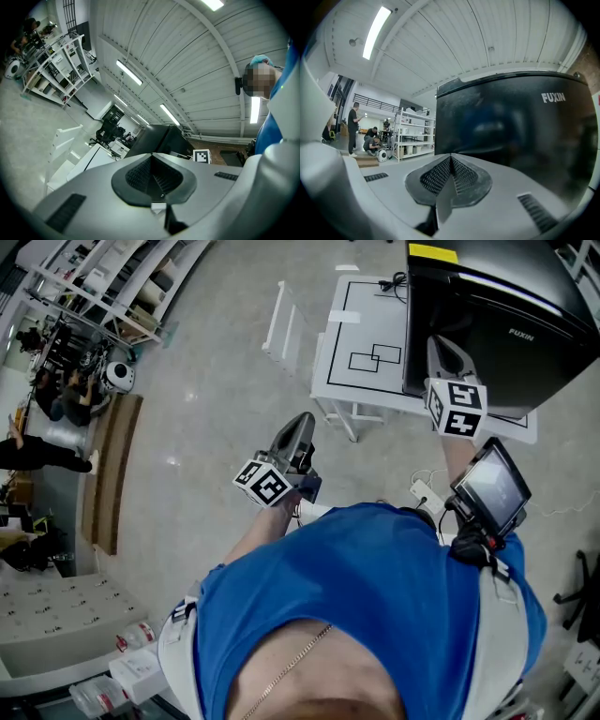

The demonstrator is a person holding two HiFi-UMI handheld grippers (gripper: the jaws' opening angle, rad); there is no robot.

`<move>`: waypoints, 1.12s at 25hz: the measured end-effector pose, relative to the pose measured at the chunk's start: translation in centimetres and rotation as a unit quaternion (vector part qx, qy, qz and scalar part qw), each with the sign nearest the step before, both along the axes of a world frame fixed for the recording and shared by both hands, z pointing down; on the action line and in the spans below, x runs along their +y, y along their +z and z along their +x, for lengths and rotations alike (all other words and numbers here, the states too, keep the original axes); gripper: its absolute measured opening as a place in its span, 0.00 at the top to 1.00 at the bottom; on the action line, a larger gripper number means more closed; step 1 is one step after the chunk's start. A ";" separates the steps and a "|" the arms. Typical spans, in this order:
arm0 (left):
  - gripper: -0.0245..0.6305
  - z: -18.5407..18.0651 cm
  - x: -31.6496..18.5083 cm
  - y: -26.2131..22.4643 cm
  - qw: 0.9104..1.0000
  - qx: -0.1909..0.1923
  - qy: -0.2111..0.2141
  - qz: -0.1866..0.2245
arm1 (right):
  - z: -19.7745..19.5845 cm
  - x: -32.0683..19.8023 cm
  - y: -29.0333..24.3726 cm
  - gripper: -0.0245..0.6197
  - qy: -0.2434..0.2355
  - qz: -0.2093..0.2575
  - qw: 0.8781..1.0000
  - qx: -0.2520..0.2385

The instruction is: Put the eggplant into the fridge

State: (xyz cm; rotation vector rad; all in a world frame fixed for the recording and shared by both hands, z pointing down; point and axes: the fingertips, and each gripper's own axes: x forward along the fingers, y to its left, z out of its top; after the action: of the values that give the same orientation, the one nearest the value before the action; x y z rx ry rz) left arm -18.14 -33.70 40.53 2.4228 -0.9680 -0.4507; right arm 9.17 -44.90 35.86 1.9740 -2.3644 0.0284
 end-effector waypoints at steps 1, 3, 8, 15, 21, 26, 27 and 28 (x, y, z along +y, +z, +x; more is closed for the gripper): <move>0.95 0.1 0.0 -0.1 1.000 0.000 0.001 0.000 | 0.3 -0.1 0.0 0.96 0.005 -0.001 1.000 -0.003; 0.95 0.1 0.0 0.0 1.000 -0.001 0.001 -0.001 | 0.6 -0.4 -0.2 0.96 0.011 -0.003 1.000 -0.011; 0.95 -0.3 0.1 0.4 1.000 -0.002 -0.002 -0.003 | 0.5 -0.3 -0.4 0.96 0.013 0.000 1.000 -0.014; 0.95 -0.3 -0.2 0.1 1.000 -0.001 -0.003 -0.003 | 0.5 -0.7 -0.4 0.96 0.011 0.000 1.000 -0.013; 0.95 0.3 -0.5 0.5 1.000 -0.003 0.006 -0.002 | 0.9 -0.8 -0.1 0.96 0.013 -0.007 1.000 -0.021; 0.95 0.7 -0.2 0.8 1.000 -0.002 0.014 -0.001 | 1.4 0.3 -0.2 0.96 0.017 -0.005 1.000 -0.020; 0.95 0.7 0.4 0.4 1.000 -0.001 0.017 0.000 | 1.4 1.1 -0.6 0.96 0.019 -0.004 1.000 -0.020; 0.95 0.8 1.0 0.1 1.000 -0.001 0.020 0.001 | 1.4 2.0 -1.0 0.96 0.020 -0.003 1.000 -0.020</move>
State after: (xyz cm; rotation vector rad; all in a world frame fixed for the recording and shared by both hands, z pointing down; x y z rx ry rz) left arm -17.34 -32.68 40.61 2.4402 -0.9188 -0.4367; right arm 10.61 -42.88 34.90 2.0374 -2.3455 0.0781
